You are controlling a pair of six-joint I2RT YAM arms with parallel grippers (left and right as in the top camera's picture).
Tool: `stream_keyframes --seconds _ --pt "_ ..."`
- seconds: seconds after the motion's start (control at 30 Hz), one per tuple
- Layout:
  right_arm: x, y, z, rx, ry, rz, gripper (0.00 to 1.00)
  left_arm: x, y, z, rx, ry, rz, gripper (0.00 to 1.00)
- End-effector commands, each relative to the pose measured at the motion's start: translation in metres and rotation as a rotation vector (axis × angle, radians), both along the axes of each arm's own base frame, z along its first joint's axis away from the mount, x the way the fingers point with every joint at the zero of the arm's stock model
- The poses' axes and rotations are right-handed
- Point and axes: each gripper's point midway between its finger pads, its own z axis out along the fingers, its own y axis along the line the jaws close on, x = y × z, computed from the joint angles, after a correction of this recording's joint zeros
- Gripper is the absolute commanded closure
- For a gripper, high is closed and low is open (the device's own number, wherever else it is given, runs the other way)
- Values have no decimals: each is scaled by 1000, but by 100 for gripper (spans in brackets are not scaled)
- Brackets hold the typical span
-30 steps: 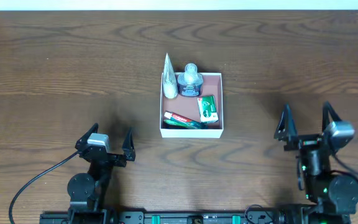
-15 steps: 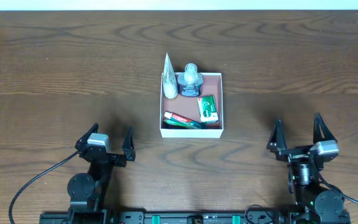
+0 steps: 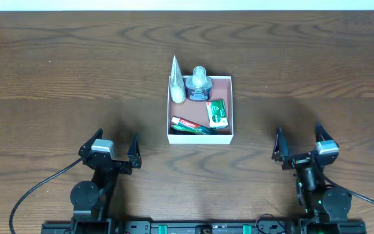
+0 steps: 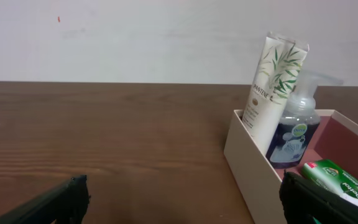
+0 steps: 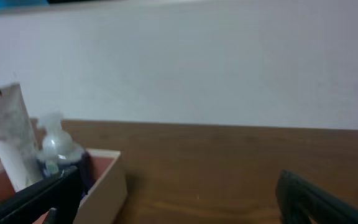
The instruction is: Pack container
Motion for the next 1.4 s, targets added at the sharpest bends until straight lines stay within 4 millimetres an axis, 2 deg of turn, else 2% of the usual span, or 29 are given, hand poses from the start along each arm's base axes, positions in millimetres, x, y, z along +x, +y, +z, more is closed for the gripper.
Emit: stream_keyframes --seconds 0.0,0.13,0.17,0.67,1.23,1.37 --pt "-2 9 -8 -82 13 47 1 -1 -4 -15 3 46 -21 2" --pt "-3 17 -33 -118 106 94 1 -1 -4 -15 3 46 -21 2" --pt "-3 16 -34 -118 110 92 1 -1 -4 -15 3 46 -21 2" --pt "1 -4 -36 -117 126 -31 1 -1 -4 -15 3 46 -21 2" --pt "1 -6 -36 -118 127 -38 1 -1 -4 -15 3 46 -21 2" --pt "1 -13 -37 -118 135 -78 1 -1 -4 -15 3 46 -21 2"
